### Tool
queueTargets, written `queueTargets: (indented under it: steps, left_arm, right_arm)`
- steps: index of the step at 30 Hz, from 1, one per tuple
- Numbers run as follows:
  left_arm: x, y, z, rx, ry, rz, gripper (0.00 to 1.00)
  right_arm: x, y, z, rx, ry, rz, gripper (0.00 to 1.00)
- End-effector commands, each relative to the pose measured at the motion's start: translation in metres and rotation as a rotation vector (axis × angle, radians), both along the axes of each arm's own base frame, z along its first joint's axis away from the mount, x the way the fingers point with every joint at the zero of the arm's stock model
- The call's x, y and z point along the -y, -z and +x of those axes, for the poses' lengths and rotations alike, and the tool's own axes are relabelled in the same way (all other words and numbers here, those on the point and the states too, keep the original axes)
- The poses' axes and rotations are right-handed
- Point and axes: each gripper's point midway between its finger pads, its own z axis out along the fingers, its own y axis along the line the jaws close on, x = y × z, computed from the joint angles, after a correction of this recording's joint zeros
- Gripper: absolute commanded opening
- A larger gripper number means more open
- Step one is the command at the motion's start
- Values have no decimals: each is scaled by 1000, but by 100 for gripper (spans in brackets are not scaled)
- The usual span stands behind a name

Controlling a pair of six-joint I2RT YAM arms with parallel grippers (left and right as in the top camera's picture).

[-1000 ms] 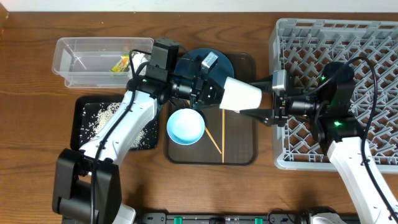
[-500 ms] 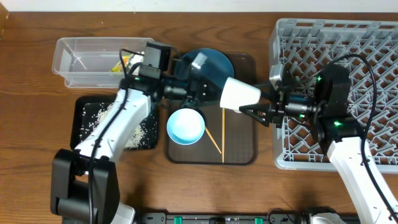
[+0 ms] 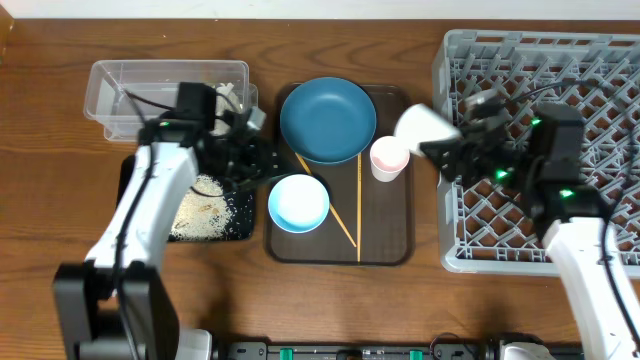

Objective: Sort waste into correct bins and load items into the dishwasher rack
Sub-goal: 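Carry the white cup with the right gripper into the dishwasher rack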

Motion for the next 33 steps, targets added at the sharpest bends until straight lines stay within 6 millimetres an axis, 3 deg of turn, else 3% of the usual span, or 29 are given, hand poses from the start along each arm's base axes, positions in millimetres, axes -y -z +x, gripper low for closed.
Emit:
queueTargets:
  steps: [1,8,13,19,24,27,33]
  left_arm:
    - [-35,-10,3,115,-35,198,47]
    - [-54,-37,-1,229,-87,308,48]
    - [-55,-41,-2,240,-90,312,48]
    - [-55,-41,-2,239,-90,312,47]
    - [-55,-41,-2,239,-90,312,47]
    - [-55,-41,-2,239,-90,312,47]
    - [-55,-41,-2,239,-90,313,48]
  right_arm:
    - [51,-32,20,8,225,-85,1]
    - [150,-64,11,-65,600,-311,1]
    - [220,-64,-15,-171,891,-422,1]
    - [293,-44,-51,-329,1137,-481,1]
    - [345,-14,-81,-504,1301,-440,1]
    - [367,7,-94,-589,1371,-403,1]
    - [389,43,-104,-713,1413,-353,1]
